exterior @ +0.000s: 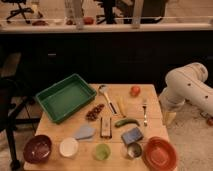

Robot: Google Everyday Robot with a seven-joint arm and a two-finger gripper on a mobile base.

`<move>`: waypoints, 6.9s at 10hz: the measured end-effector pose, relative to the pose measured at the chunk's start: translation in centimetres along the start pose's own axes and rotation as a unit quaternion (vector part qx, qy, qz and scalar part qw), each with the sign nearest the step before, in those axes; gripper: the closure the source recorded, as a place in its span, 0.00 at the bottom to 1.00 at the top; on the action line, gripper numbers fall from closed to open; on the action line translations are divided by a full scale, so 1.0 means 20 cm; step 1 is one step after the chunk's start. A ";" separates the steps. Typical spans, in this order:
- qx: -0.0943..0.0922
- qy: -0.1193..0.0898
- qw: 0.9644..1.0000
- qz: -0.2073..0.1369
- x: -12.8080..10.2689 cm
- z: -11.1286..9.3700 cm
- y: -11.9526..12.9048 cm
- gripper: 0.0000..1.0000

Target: Place eraser in paper cup

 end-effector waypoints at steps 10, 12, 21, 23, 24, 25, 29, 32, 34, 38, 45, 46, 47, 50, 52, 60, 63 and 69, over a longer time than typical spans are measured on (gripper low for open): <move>0.000 0.000 1.000 0.000 0.00 0.00 0.00 0.20; 0.002 -0.001 1.000 -0.003 0.00 0.00 0.00 0.20; -0.024 0.009 0.896 -0.443 -0.46 0.12 0.19 0.20; -0.020 0.019 0.873 -0.487 -0.60 0.15 0.21 0.20; -0.022 0.020 0.873 -0.487 -0.59 0.15 0.21 0.20; -0.023 0.020 0.874 -0.486 -0.59 0.15 0.21 0.20; -0.023 0.020 0.873 -0.486 -0.59 0.15 0.21 0.20; -0.014 0.009 0.861 -0.507 -0.73 0.21 0.12 0.20; -0.009 -0.006 0.845 -0.534 -0.89 0.27 0.00 0.20; 0.007 -0.098 0.828 -0.552 -1.05 0.41 -0.08 0.20; 0.005 -0.160 0.750 -0.642 -1.32 0.59 -0.01 0.20; 0.002 -0.159 0.741 -0.652 -1.35 0.61 0.00 0.20; -0.005 -0.159 0.732 -0.662 -1.38 0.65 0.00 0.20; -0.013 -0.158 0.722 -0.673 -1.41 0.71 -0.02 0.20; -0.019 -0.155 0.719 -0.677 -1.42 0.75 -0.05 0.20; -0.049 -0.183 0.711 -0.677 -1.45 0.92 -0.08 0.25; -0.056 -0.188 0.715 -0.671 -1.41 0.93 -0.06 0.57; -0.061 -0.156 0.734 -0.658 -1.34 0.77 -0.06 1.00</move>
